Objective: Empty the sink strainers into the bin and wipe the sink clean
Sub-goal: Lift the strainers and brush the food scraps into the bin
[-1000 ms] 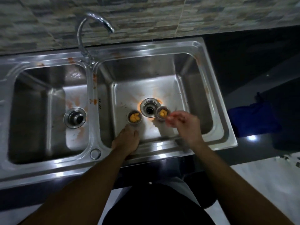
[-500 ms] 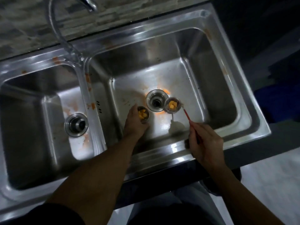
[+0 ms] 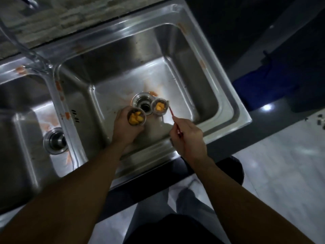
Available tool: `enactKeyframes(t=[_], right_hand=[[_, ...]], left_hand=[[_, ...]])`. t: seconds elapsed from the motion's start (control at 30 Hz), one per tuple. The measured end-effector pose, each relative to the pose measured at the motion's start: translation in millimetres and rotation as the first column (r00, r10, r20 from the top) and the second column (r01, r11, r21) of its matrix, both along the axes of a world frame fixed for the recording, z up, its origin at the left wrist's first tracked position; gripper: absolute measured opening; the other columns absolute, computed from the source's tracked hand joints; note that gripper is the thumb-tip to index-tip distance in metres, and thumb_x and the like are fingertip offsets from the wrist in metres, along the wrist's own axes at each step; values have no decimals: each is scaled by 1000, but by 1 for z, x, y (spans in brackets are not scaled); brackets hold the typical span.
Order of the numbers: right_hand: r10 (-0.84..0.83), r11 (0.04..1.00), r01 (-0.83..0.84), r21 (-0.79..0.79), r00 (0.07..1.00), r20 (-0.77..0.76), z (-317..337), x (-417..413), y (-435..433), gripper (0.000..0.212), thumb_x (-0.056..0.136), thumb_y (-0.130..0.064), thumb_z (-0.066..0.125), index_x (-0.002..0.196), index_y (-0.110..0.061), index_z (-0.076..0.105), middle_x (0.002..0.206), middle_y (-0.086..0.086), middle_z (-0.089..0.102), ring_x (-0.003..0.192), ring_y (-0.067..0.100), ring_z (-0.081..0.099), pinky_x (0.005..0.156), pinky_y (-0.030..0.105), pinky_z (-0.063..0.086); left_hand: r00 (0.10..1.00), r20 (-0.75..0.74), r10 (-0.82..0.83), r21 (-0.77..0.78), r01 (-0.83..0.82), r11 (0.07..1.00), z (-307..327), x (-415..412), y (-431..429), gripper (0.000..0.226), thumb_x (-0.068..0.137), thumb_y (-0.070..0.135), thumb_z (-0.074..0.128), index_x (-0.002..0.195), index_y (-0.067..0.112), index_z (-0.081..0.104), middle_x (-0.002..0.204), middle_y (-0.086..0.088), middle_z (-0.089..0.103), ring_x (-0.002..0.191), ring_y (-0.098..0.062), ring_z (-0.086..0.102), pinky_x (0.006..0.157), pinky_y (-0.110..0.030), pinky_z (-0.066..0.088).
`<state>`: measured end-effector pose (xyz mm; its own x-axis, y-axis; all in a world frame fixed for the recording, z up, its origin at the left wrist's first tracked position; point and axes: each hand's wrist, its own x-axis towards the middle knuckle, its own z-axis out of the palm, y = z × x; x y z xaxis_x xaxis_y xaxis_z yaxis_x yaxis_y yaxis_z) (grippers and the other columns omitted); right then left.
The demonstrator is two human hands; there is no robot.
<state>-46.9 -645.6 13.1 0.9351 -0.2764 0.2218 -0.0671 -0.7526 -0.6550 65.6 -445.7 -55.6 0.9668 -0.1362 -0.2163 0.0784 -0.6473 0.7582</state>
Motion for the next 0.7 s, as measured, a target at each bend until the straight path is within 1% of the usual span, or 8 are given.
enactKeyframes(t=[0.07, 0.13, 0.27, 0.33, 0.37, 0.47, 0.6, 0.7], right_hand=[[-103, 983, 109, 150, 994, -49, 9, -3, -6, 21, 87, -10, 66, 106, -10, 74, 84, 4, 71, 70, 17, 66, 72, 25, 53], [-166, 939, 187, 289, 981, -97, 19, -15, -21, 22, 87, -22, 65, 107, -18, 74, 84, -6, 71, 74, 8, 67, 76, 21, 53], [-285, 879, 252, 406, 958, 22, 43, -58, -62, 14, 89, -23, 71, 102, -25, 75, 87, -18, 72, 78, 0, 69, 77, 17, 56], [-348, 877, 277, 393, 930, 120, 55, -86, -83, 14, 93, -26, 69, 105, -22, 74, 90, -15, 73, 79, 6, 71, 74, 22, 57], [-390, 879, 316, 356, 907, 157, 60, -101, -93, 16, 95, -28, 66, 107, -22, 74, 92, -14, 73, 80, 7, 71, 73, 21, 57], [-547, 818, 454, 354, 803, 237, 66, -147, -125, 23, 99, -31, 58, 117, -24, 71, 98, -13, 73, 83, 8, 72, 73, 19, 55], [-634, 763, 531, 370, 727, 263, 59, -199, -152, 29, 101, -28, 56, 127, -27, 67, 109, -12, 74, 93, 13, 73, 82, 31, 60], [-717, 692, 634, 346, 662, 220, 39, -246, -176, 28, 100, -27, 56, 124, -23, 69, 109, -10, 74, 93, 10, 74, 83, 36, 61]], left_hand=[[1000, 28, 8, -80, -6, 997, 23, -13, -16, 71, 58, 9, 88, 119, 30, 60, 124, 1, 61, 114, -16, 58, 95, -24, 46], [999, 45, 6, -142, 0, 990, 47, -28, -34, 74, 57, 10, 87, 122, 34, 59, 122, 10, 63, 111, -7, 60, 93, -17, 47], [990, 119, -71, -253, 100, 962, 86, -63, -84, 82, 60, 15, 89, 133, 28, 55, 124, 14, 62, 114, 3, 58, 98, -9, 45], [989, 97, -114, -316, 140, 938, 99, -85, -113, 97, 59, 18, 91, 142, 37, 43, 128, 16, 59, 116, 2, 58, 97, -8, 45], [984, 97, -149, -342, 174, 924, 104, -99, -128, 103, 59, 20, 92, 144, 43, 38, 126, 23, 58, 115, 5, 58, 95, -6, 45], [950, 167, -264, -371, 309, 876, 113, -140, -181, 101, 58, 20, 92, 144, 36, 41, 122, 40, 56, 116, 12, 57, 92, -2, 43], [908, 206, -365, -382, 418, 824, 111, -182, -234, 91, 58, 20, 93, 138, 25, 52, 131, 19, 61, 125, -3, 58, 102, -21, 50], [854, 134, -503, -332, 517, 789, 92, -218, -269, 87, 59, 26, 94, 134, 34, 52, 127, 23, 61, 123, 4, 56, 101, -16, 49]])
